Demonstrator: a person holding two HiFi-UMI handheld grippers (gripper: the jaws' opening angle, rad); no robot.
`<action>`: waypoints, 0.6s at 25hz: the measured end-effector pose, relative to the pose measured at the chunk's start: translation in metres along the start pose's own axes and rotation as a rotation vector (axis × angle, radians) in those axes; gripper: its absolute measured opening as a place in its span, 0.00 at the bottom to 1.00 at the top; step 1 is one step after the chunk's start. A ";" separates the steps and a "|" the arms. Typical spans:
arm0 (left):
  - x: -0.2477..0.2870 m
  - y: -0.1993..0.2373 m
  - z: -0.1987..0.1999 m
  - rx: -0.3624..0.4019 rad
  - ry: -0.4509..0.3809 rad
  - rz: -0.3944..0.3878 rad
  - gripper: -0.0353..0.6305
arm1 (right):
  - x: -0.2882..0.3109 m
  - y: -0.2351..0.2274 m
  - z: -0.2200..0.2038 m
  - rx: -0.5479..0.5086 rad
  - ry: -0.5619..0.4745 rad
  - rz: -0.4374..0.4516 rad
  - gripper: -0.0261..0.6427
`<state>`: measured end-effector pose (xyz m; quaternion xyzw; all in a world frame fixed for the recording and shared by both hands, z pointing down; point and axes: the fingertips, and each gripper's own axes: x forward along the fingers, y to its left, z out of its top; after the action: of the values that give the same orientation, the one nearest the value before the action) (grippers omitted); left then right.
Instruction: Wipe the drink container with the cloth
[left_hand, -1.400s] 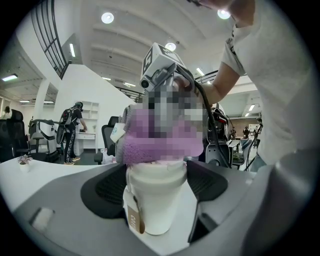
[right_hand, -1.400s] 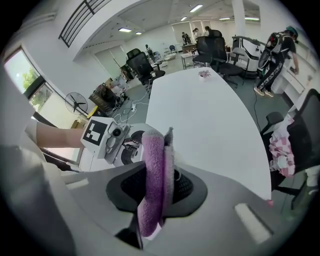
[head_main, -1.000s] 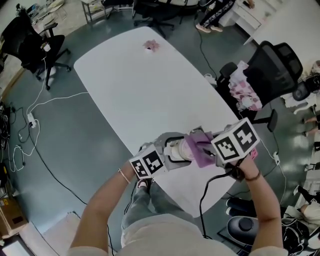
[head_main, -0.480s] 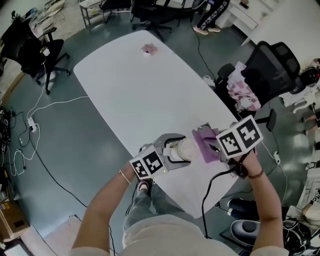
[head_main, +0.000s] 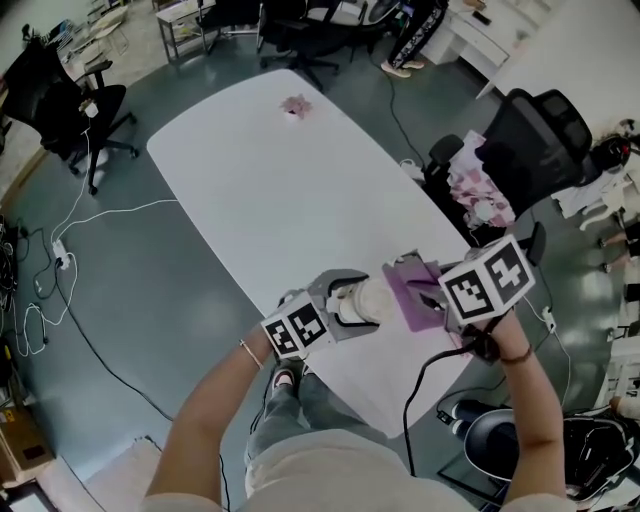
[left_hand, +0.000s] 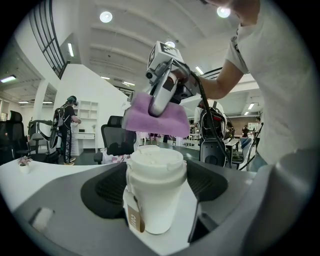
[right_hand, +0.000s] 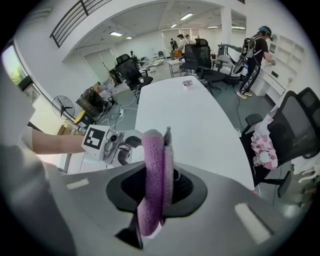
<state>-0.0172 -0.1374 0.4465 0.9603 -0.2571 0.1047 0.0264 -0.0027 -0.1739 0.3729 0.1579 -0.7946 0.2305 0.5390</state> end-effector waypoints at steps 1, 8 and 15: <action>0.000 0.000 0.000 0.000 0.000 0.000 0.62 | 0.000 0.005 0.001 -0.010 -0.002 0.008 0.14; 0.002 0.000 -0.001 -0.001 -0.004 0.005 0.62 | 0.016 0.035 0.000 -0.073 0.031 0.055 0.14; 0.001 0.000 0.000 -0.004 -0.009 0.005 0.62 | 0.035 0.046 -0.005 -0.095 0.079 0.078 0.14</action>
<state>-0.0162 -0.1376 0.4463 0.9600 -0.2600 0.1001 0.0269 -0.0349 -0.1322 0.3984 0.0921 -0.7883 0.2195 0.5675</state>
